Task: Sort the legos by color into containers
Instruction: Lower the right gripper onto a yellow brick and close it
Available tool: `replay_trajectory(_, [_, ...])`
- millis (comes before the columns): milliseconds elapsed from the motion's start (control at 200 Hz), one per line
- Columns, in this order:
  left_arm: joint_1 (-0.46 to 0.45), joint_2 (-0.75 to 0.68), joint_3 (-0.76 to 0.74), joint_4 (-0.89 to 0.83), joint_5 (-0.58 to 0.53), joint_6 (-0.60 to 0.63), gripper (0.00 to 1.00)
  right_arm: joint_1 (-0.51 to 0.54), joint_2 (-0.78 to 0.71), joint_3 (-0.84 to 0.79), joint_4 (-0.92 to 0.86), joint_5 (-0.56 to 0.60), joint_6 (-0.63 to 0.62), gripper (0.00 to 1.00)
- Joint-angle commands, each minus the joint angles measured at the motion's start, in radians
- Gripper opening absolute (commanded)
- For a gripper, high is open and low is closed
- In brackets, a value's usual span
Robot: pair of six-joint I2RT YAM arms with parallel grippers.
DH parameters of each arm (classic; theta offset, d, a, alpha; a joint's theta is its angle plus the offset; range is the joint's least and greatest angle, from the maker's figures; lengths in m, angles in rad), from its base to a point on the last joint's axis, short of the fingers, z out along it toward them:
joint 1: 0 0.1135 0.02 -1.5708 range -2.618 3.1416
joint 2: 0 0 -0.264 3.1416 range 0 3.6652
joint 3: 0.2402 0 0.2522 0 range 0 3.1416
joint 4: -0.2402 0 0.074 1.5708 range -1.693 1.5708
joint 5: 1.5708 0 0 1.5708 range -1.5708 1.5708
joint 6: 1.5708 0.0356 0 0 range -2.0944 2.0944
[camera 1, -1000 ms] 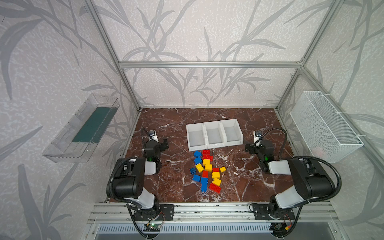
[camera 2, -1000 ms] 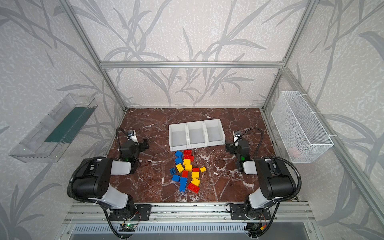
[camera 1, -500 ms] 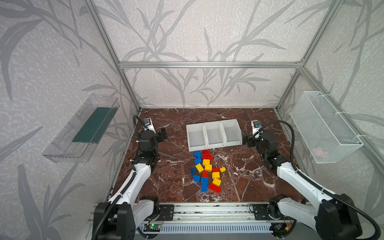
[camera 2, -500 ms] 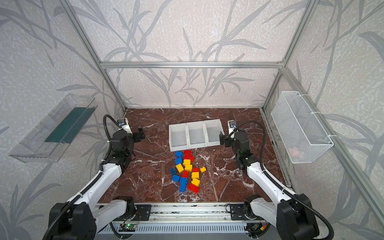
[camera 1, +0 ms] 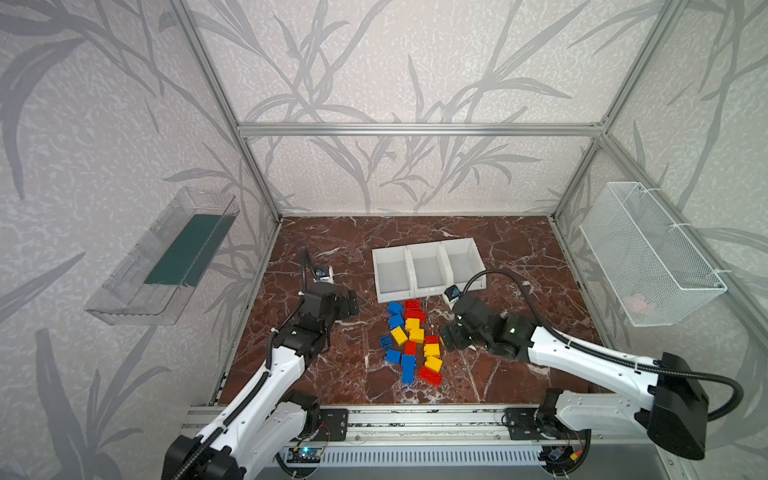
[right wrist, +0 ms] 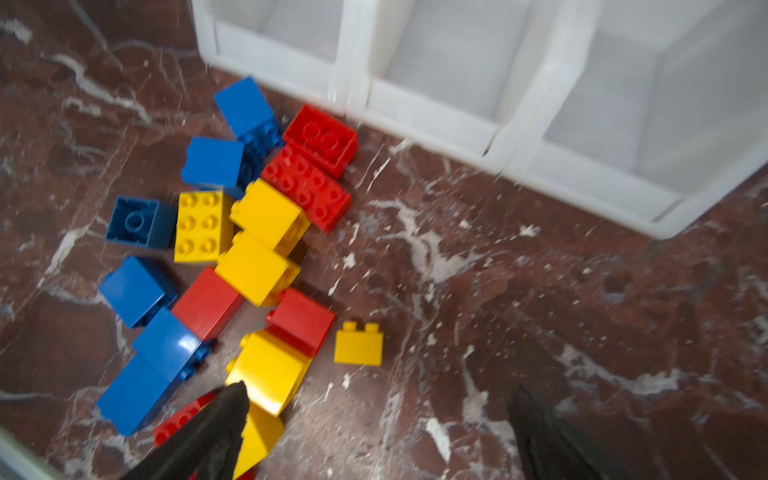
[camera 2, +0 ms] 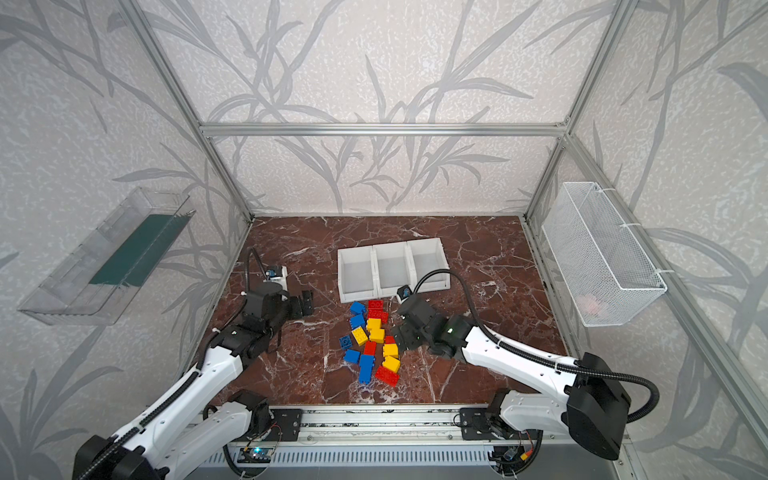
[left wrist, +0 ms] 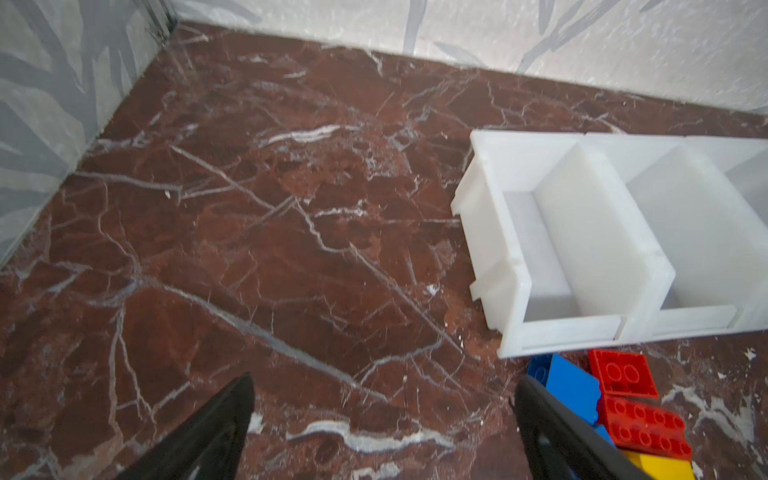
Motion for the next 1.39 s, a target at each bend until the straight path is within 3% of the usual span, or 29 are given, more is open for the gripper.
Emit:
replay_trajectory(0, [-0.012,-0.047,-0.038,-0.038,-0.004,-0.074,0.99,0.044,0.069,0.028,-0.079,0.005,0.157,0.92])
replay_trajectory(180, [-0.025,-0.057,-0.054,-0.043,0.005,-0.082,0.99,0.165,0.22,0.103,-0.083,0.03,0.286,0.9])
replay_trajectory(590, [-0.054,-0.048,-0.063,-0.04,0.024,-0.097,0.99,0.185,0.408,0.227,-0.156,0.102,0.415,0.83])
replay_trajectory(1135, [-0.068,-0.044,-0.07,-0.038,0.019,-0.111,0.99,0.142,0.39,0.122,-0.065,0.044,0.468,0.51])
replay_trajectory(1390, [-0.072,-0.046,-0.073,-0.04,0.01,-0.116,0.99,0.136,0.35,0.112,-0.073,0.072,0.464,0.41])
